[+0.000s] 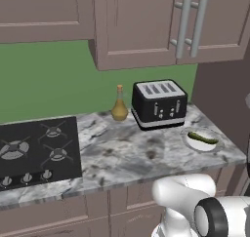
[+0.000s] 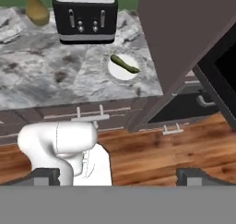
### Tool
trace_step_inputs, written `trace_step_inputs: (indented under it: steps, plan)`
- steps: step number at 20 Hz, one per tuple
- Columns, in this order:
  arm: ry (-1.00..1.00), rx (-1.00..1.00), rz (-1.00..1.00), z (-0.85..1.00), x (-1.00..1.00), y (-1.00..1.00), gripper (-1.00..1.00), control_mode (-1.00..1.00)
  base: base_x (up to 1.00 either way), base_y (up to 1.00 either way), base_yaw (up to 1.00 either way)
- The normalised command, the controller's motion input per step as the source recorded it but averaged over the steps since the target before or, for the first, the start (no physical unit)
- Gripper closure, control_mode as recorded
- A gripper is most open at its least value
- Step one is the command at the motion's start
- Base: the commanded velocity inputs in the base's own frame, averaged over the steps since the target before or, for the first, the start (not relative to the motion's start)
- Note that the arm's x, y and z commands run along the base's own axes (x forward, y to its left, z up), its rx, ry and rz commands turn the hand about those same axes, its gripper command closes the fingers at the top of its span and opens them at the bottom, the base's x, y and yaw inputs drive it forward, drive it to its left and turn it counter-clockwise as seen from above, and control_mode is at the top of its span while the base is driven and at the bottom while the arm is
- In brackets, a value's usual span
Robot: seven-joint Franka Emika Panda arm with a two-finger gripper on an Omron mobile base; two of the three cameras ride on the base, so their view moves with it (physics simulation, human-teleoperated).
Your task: Pick the squash from the counter and place it in the microwave. Then turn on the microwave.
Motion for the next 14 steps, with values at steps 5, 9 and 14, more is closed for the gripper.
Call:
trace_step_inputs:
  steps: [5, 9, 14]
  plan:
    - [0.12, 0.02, 0.23, -0.61, 0.36, 0.00, -1.00, -1.00, 0.00, 0.00, 0.00]
    - [0.07, 0.03, 0.26, -0.55, 0.36, 0.00, -1.00, -1.00, 0.00, 0.00, 0.00]
    - [0.02, 0.01, 0.20, -0.44, 0.16, -0.01, -1.00, -1.00, 0.00, 0.00, 0.00]
